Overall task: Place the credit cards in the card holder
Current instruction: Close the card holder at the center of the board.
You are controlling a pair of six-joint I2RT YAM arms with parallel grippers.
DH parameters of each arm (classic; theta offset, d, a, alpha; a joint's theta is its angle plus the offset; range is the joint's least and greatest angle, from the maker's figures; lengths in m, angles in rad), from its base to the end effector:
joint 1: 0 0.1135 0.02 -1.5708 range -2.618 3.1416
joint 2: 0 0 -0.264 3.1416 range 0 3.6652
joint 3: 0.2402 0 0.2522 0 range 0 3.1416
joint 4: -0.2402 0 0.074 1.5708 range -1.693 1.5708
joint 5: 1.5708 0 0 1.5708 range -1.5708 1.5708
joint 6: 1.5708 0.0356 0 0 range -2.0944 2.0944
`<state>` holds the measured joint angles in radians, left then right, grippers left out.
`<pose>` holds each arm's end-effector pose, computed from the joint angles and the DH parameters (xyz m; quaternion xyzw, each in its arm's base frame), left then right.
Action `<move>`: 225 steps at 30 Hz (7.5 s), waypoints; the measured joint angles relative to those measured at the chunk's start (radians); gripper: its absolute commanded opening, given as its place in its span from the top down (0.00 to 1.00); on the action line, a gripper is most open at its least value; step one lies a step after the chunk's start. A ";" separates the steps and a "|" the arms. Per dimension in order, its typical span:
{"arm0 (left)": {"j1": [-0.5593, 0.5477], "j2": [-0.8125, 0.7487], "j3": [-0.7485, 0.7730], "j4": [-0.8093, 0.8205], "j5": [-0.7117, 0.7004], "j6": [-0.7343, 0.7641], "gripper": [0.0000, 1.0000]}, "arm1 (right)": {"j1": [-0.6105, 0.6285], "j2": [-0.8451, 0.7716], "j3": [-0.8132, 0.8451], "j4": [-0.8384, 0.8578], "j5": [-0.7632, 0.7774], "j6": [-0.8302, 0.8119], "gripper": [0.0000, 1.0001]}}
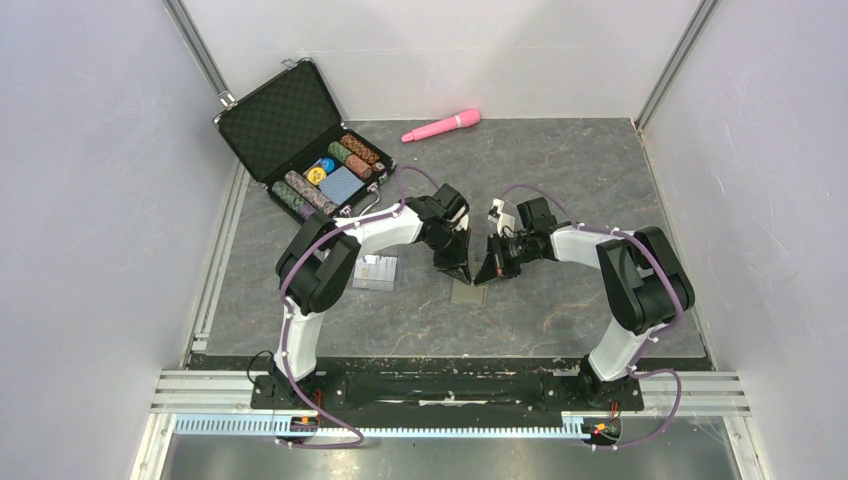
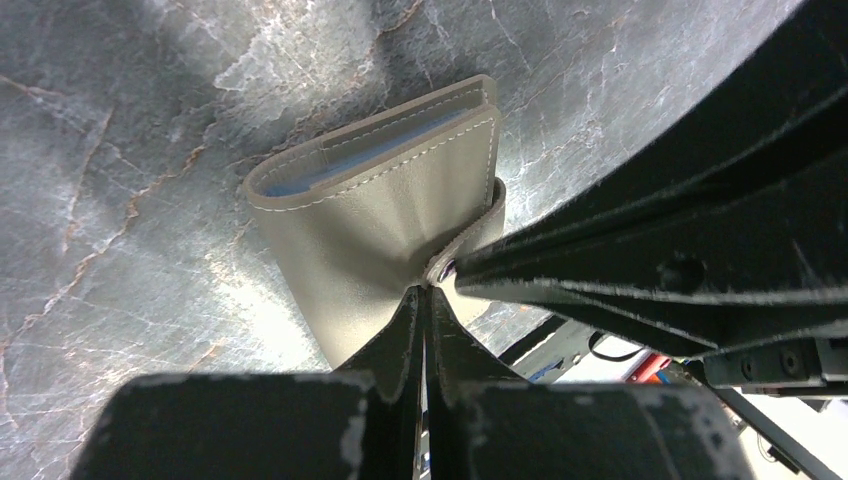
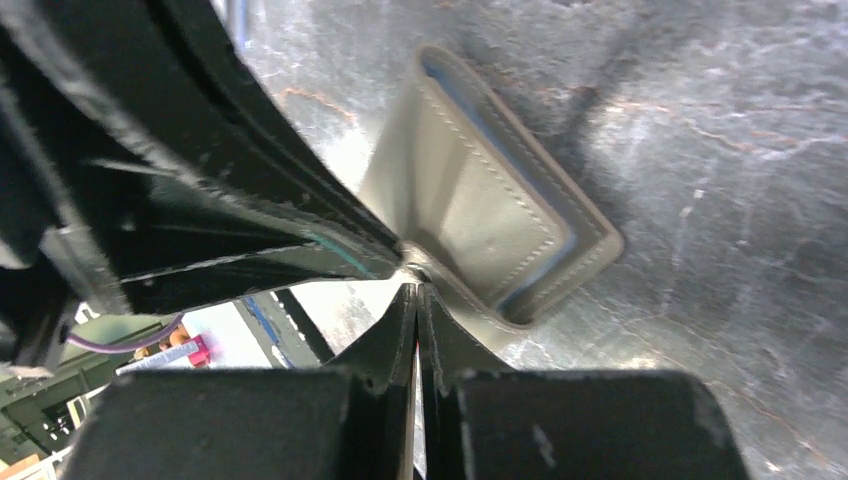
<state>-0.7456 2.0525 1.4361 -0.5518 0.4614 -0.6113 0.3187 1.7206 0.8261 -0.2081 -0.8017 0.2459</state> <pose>0.2966 -0.2955 0.1574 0.1096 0.9486 -0.2966 0.0109 0.2808 0.1196 0.1329 -0.1230 0.8917 0.4240 0.0994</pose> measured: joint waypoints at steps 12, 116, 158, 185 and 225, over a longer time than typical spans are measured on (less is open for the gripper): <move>0.003 0.027 0.008 -0.004 0.011 0.029 0.98 | 0.012 0.047 0.067 -0.097 0.071 0.032 1.00; 0.005 -0.019 0.045 -0.059 -0.064 0.035 0.98 | 0.052 0.057 0.101 0.036 0.205 0.087 1.00; 0.018 -0.016 0.000 -0.035 -0.067 0.035 0.98 | 0.052 0.019 0.064 0.053 0.168 0.055 1.00; 0.020 -0.005 0.000 -0.024 -0.060 0.035 0.98 | 0.103 0.021 0.029 0.040 0.113 0.020 1.00; 0.020 -0.002 -0.003 -0.018 -0.059 0.035 0.98 | 0.109 -0.008 0.039 0.029 0.180 -0.016 1.00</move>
<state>-0.7258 2.0510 1.4334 -0.5701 0.4023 -0.5758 0.4282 1.7126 0.8654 -0.1791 -0.6216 0.2295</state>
